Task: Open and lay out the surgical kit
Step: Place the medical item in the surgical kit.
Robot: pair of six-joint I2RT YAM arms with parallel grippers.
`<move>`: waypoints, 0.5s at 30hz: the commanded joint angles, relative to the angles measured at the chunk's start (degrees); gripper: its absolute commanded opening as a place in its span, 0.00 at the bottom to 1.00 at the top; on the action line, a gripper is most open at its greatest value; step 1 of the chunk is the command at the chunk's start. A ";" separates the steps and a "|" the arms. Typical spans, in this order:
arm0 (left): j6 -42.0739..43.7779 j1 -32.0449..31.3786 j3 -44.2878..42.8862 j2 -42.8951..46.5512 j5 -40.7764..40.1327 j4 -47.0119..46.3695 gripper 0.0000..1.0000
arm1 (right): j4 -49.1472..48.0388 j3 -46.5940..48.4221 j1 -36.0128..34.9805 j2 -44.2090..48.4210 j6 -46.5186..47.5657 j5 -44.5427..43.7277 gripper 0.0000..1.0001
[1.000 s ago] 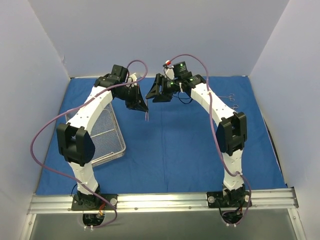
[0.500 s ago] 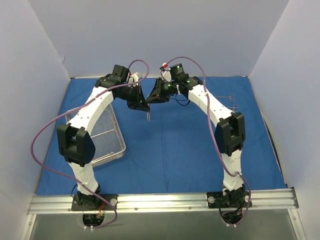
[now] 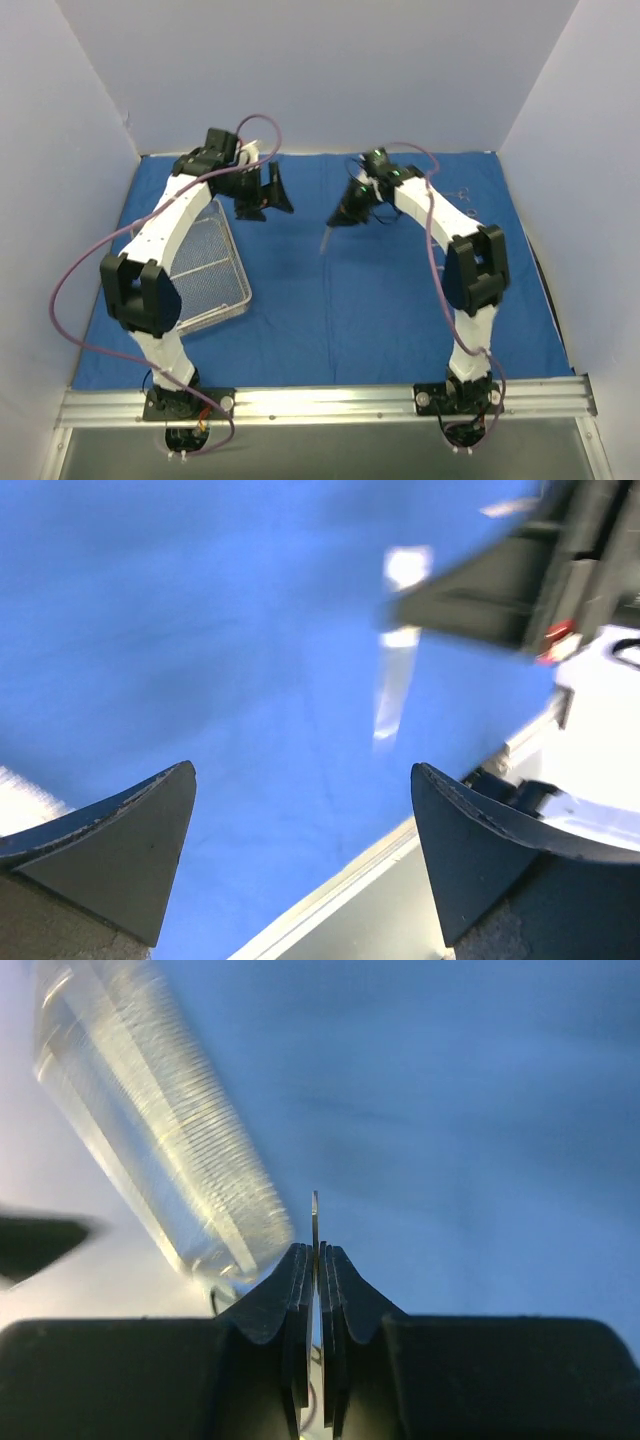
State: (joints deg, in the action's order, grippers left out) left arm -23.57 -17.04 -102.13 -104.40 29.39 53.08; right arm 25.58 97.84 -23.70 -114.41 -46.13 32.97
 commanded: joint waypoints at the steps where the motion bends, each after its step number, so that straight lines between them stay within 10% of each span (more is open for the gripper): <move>1: 3.27 6.55 3.50 5.69 -3.63 -0.78 0.96 | 9.74 -11.91 8.48 11.99 -5.63 -11.16 0.00; 15: -0.16 12.91 9.40 8.69 -4.78 0.97 0.96 | 21.17 -38.95 51.29 34.00 -0.29 -25.67 0.00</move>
State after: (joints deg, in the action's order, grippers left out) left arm -23.38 -4.43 -91.42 -96.49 23.90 53.82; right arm 42.61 60.82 24.75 -79.09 -49.74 11.29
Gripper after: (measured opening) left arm 0.966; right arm 0.048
